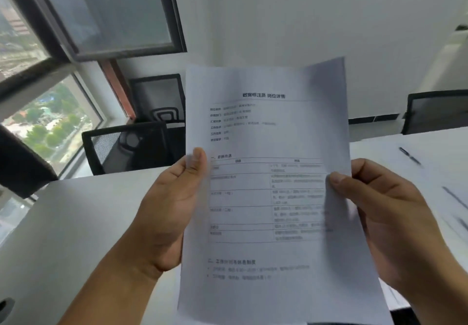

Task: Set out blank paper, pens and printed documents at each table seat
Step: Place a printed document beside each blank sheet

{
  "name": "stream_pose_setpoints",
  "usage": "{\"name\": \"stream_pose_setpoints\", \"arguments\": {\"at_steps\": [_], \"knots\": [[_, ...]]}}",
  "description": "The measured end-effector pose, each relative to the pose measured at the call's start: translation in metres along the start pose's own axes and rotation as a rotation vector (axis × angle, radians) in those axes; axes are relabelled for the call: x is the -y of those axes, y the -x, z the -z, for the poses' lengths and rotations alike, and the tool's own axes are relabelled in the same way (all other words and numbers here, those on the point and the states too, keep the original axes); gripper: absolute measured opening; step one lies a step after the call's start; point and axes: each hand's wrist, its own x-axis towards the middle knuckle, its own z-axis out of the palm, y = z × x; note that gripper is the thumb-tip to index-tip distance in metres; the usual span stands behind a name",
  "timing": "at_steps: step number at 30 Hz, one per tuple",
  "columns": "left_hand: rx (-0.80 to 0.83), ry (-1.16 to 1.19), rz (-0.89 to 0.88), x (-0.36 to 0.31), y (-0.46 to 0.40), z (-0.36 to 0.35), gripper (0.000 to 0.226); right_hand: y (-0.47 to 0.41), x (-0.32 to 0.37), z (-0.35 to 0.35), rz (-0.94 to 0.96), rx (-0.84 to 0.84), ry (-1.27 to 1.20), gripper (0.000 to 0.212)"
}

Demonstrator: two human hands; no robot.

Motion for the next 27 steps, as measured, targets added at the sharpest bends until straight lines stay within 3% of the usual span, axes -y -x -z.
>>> {"name": "stream_pose_setpoints", "arguments": {"at_steps": [3,6,12,18,27], "knots": [[0.017,-0.084,-0.046,-0.023,0.002,-0.026,0.037,0.005,0.029,0.006,0.076,-0.045,0.006,0.009],[0.051,-0.152,-0.068,-0.041,0.005,-0.054,0.033,0.016,0.057,0.02,0.135,-0.107,0.034,0.021],[0.157,-0.155,-0.104,-0.069,0.016,-0.11,0.037,0.052,0.107,0.047,0.277,-0.222,0.037,0.019],[0.281,-0.19,-0.173,-0.094,0.039,-0.154,0.021,0.1,0.148,0.062,0.399,-0.334,0.076,0.02],[0.507,-0.113,-0.197,-0.113,0.064,-0.204,0.021,0.182,0.195,0.07,0.518,-0.477,0.142,0.011]]}}
